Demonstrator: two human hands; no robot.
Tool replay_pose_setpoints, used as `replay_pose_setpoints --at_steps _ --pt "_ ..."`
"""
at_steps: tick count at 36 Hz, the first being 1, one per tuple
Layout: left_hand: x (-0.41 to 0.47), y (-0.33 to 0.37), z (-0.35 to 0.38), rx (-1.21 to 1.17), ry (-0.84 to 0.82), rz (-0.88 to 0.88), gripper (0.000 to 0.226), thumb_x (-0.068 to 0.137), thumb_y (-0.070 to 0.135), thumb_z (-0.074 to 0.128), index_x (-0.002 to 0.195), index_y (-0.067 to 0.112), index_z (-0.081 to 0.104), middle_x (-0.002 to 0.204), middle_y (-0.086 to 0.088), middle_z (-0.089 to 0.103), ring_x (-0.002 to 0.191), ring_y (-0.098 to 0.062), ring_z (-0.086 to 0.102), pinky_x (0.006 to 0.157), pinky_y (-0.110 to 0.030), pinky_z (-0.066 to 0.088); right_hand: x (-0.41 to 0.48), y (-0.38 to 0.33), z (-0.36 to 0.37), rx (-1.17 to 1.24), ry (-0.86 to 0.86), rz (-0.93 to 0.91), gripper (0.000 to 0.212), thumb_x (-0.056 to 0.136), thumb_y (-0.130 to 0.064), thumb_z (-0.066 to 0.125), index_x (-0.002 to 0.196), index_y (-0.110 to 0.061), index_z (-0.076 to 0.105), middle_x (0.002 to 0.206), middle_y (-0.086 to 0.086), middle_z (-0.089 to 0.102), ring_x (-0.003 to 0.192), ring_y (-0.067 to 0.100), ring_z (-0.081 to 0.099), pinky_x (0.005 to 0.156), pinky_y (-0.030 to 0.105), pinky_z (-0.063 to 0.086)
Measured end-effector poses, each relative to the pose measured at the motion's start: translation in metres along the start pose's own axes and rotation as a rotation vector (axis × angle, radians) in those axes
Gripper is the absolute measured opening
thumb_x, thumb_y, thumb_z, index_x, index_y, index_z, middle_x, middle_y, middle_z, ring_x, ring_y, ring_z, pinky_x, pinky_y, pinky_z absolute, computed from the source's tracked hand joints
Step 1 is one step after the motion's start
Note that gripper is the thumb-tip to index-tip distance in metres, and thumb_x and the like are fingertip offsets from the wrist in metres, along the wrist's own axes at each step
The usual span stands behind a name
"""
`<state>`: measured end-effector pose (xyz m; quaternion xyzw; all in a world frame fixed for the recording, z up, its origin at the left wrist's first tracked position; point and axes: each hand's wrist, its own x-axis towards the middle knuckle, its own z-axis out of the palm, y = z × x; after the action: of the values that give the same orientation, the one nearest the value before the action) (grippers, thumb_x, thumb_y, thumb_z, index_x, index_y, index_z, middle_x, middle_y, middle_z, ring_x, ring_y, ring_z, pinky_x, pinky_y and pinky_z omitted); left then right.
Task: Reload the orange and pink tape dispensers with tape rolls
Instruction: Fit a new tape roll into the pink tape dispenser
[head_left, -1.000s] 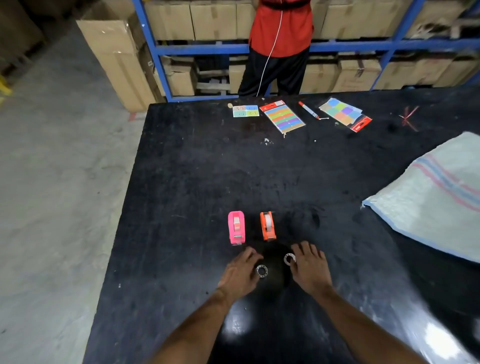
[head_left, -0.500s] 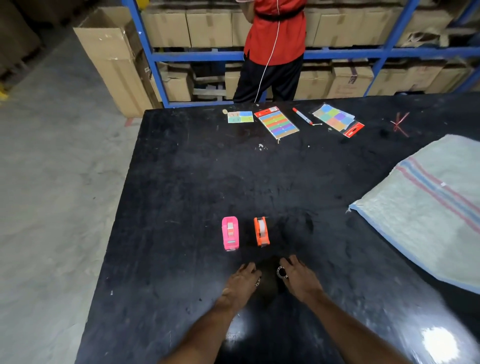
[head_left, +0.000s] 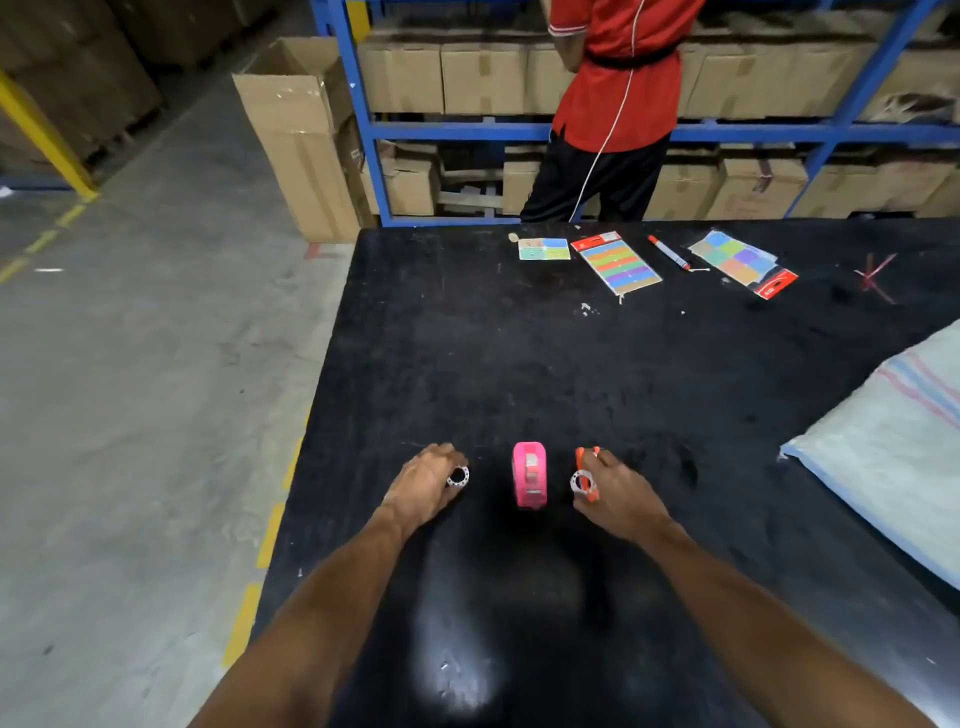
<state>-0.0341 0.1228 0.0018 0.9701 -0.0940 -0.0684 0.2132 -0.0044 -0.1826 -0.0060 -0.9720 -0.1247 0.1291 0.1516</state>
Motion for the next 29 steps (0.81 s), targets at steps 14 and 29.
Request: replay_pose_setpoints --at_steps 14,29 --pt "0.021 -0.048 -0.01 -0.037 -0.06 -0.147 0.034 0.083 0.013 0.064 0.116 0.018 0.061 0.126 -0.002 0.057 0.123 -0.022 0.051 0.102 -0.034 0.044 0.075 -0.091 0.038 -0.24 0.005 -0.219 0.04 0.074 -0.036 0.066 0.109 -0.019 0.06 0.111 0.002 0.063 0.107 0.027 0.057 0.088 0.041 0.039" --pt "0.037 -0.071 0.049 -0.144 -0.121 -0.128 0.032 0.075 0.01 0.064 0.106 0.018 0.061 0.112 -0.002 0.06 0.112 -0.024 0.055 0.093 -0.033 0.048 0.091 -0.117 0.076 -0.414 -0.145 -0.162 0.038 0.075 -0.035 0.066 0.111 -0.023 0.06 0.115 -0.002 0.065 0.113 0.025 0.05 0.095 0.048 0.026"
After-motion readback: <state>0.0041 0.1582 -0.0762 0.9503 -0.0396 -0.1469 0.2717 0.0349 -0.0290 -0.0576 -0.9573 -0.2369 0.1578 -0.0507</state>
